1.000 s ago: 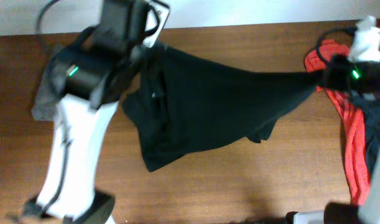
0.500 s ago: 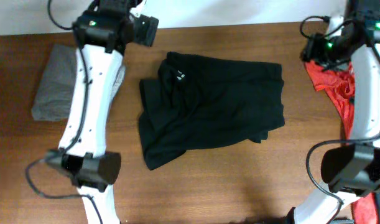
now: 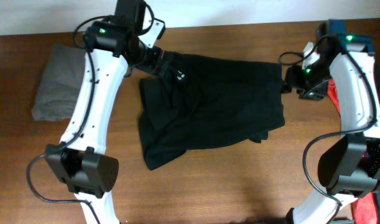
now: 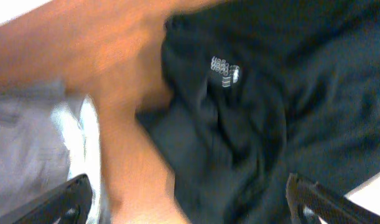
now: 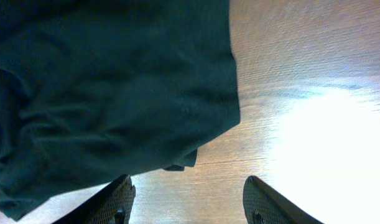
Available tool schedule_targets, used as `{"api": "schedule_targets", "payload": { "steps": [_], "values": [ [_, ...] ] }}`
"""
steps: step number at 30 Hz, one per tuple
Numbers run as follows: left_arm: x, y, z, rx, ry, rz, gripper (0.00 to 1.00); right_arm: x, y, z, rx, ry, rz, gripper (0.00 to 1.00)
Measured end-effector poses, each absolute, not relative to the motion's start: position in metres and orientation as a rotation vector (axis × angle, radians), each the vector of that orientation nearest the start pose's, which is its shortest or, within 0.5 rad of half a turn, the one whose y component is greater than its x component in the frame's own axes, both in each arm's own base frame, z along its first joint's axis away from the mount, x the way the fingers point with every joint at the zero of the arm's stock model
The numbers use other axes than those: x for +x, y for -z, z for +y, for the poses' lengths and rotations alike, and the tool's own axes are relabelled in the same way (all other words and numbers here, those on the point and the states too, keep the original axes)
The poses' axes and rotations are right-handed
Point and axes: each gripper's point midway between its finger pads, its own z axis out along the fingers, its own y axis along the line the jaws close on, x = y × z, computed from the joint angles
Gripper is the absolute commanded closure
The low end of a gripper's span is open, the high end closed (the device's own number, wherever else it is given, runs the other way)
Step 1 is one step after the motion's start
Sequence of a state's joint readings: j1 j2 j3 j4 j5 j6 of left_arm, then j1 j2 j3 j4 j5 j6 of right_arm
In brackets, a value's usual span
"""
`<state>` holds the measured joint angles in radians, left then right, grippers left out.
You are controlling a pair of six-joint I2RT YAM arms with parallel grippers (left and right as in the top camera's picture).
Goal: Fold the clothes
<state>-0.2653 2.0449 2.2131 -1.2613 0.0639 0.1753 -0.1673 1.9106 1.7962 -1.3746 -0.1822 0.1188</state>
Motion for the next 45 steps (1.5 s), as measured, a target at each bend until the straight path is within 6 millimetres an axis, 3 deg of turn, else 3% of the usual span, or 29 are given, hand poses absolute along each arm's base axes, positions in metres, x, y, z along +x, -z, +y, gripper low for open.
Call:
{"api": "schedule_targets", "payload": {
  "steps": [5,6,10,12,17,19,21,23,26,29,31,34,36,38,39,45],
  "values": [
    [0.467,-0.175,-0.145,0.642,0.156,2.658,0.11,0.365,-0.129,-0.026,0.44,-0.317,3.074,0.39],
    [0.47,-0.159,-0.146,0.65,0.16,2.673,0.18,0.364,-0.128,-0.026,0.441,-0.323,3.079,0.39],
    [0.491,-0.108,-0.153,0.666,0.164,2.692,0.27,0.366,-0.128,-0.026,0.436,-0.323,3.069,0.39],
    [0.496,-0.093,-0.156,0.677,0.163,2.694,0.3,0.367,-0.128,-0.026,0.435,-0.323,3.068,0.39],
    [0.501,-0.055,-0.168,0.742,0.155,2.713,0.97,0.368,-0.128,-0.026,0.433,-0.327,3.063,0.39],
    [0.498,-0.041,-0.164,0.758,0.072,2.745,1.0,0.368,-0.128,-0.026,0.432,-0.327,3.062,0.39],
    [0.494,-0.041,-0.151,0.756,-0.066,2.777,1.0,0.368,-0.128,-0.026,0.43,-0.326,3.061,0.39],
    [0.506,-0.059,-0.135,0.723,-0.23,2.749,1.0,0.369,-0.128,-0.026,0.43,-0.326,3.058,0.38],
    [0.549,-0.122,-0.108,0.575,-0.419,2.585,1.0,0.373,-0.128,-0.027,0.421,-0.323,3.041,0.35],
    [0.587,-0.188,-0.083,0.411,-0.433,2.408,1.0,0.376,-0.128,-0.027,0.416,-0.322,3.033,0.34],
    [0.597,-0.209,-0.068,0.349,-0.426,2.354,0.92,0.376,-0.127,-0.027,0.412,-0.322,3.034,0.3],
    [0.6,-0.214,-0.048,0.302,-0.435,2.35,0.35,0.37,-0.12,-0.026,0.415,-0.326,3.057,0.29],
    [0.6,-0.213,-0.044,0.293,-0.436,2.355,0.17,0.361,-0.108,-0.024,0.426,-0.333,3.093,0.29],
    [0.599,-0.213,-0.044,0.292,-0.435,2.358,0.13,0.35,-0.092,-0.021,0.438,-0.354,3.131,0.32],
    [0.598,-0.212,-0.044,0.29,-0.434,2.365,0.06,0.343,-0.082,-0.017,0.444,-0.379,3.152,0.34],
    [0.581,-0.198,-0.047,0.303,-0.43,2.45,0.05,0.325,-0.039,0.019,0.369,-0.666,3.146,0.36]
  ]
}}
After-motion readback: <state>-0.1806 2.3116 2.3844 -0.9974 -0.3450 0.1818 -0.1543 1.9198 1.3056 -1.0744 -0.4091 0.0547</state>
